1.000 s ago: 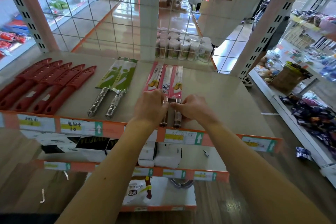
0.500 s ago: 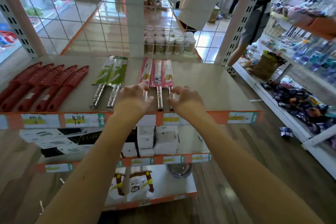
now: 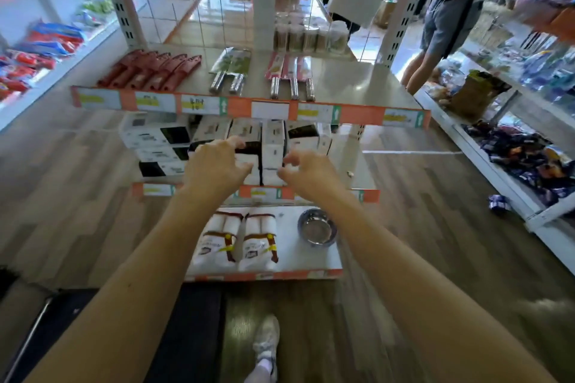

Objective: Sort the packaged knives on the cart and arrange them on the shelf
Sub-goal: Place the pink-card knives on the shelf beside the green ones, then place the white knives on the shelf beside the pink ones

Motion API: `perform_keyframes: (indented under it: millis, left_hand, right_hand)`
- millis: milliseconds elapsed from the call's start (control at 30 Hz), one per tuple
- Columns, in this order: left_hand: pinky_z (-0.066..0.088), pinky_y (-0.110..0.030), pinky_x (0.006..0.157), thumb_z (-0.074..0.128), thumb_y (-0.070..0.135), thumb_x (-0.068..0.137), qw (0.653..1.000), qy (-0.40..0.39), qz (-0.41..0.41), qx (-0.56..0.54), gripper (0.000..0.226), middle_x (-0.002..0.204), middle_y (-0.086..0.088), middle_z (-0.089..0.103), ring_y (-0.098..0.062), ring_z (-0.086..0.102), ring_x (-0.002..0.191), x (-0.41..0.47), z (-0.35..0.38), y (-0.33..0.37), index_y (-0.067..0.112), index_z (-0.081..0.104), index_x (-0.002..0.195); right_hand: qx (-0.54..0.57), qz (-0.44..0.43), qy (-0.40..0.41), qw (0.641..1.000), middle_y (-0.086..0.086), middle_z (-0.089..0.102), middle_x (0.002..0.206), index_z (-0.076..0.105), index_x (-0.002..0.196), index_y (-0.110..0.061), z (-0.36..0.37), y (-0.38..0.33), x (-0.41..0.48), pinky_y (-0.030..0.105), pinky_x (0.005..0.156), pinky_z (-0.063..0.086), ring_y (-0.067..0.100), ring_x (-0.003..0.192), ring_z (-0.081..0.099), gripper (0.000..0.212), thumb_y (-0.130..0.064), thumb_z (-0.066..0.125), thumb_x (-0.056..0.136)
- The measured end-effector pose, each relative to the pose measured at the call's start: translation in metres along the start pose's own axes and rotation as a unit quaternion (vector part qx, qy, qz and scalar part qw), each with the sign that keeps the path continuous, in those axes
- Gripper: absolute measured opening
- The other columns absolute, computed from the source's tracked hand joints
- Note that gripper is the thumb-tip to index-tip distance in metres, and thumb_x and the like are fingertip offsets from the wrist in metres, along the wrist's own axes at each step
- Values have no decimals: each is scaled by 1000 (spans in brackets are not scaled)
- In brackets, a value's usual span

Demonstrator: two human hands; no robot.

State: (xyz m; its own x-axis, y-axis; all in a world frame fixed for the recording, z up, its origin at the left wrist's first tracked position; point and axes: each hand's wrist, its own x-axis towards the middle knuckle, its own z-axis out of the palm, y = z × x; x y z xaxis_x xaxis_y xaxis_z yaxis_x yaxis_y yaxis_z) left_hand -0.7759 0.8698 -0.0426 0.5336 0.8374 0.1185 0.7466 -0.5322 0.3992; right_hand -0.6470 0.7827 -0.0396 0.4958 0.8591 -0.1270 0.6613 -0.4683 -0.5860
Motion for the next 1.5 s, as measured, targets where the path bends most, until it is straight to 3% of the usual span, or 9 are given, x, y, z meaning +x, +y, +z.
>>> perform_keyframes:
  millis: [167,433,600,733,900,1000,1100,1267,1500]
  left_hand:
    - [49,-40,90,55,35,88,997,-55,-51,10,42,119,-11,61,-29,55,112,-77,-2,-36,20,52,127]
    - [42,-35,91,55,33,90,995,-42,-92,18,38,120,-10,62,-27,56,112,-150,-27,-105,15,56,123]
    - [46,-37,93,58,35,86,990,-31,-136,-2,39,121,-7,62,-26,56,112,-172,-41,-163,20,58,122]
    - [46,-40,94,59,34,85,985,-33,-169,-21,38,121,-9,63,-28,56,113,-186,-52,-217,20,60,121]
    - [44,-36,95,54,26,88,982,-40,-184,-36,31,117,-14,64,-33,56,110,-203,-54,-299,15,63,115]
    - [44,-33,93,54,22,88,973,-62,-210,-72,28,116,-12,65,-30,59,107,-215,-41,-356,11,64,111]
    - [43,-32,93,53,23,89,962,-86,-242,-94,30,117,-9,65,-26,58,110,-221,-22,-408,12,62,116]
    - [43,-30,89,50,28,91,939,-139,-301,-97,31,121,-7,63,-25,58,110,-224,25,-481,17,59,119]
    - [37,-22,82,50,24,94,926,-129,-335,-116,28,118,-6,64,-19,58,108,-205,127,-573,12,59,118]
  right_hand:
    - [-17,-8,-71,997,3,58,128,54,129,-16,41,-13,-63,25,79,41,20,110,56,39,-32,53,93]
    - [-11,-46,-103,994,6,60,122,59,121,-14,96,-59,-109,32,89,48,21,108,56,34,-29,55,91]
    - [0,-61,-145,988,3,60,122,58,124,-16,143,-104,-121,26,79,43,12,90,51,36,-32,55,92]
    - [-29,-59,-170,983,5,59,124,58,123,-15,185,-140,-124,35,93,48,21,110,56,36,-32,55,92]
    - [-44,-23,-198,979,7,61,121,62,116,-14,268,-183,-123,34,93,47,25,112,55,31,-31,54,92]
    - [-61,19,-226,972,9,64,112,66,110,-13,335,-199,-126,34,87,50,27,105,58,29,-31,52,92]
    - [-55,57,-249,965,5,59,81,63,83,-13,395,-205,-125,29,62,45,25,87,59,20,-29,53,91]
    - [-80,139,-278,947,5,63,107,61,116,-15,464,-196,-111,29,69,46,21,94,60,28,-30,52,94]
    - [-128,177,-304,927,5,57,98,57,113,-13,597,-139,-61,29,65,44,17,82,55,25,-29,51,94]
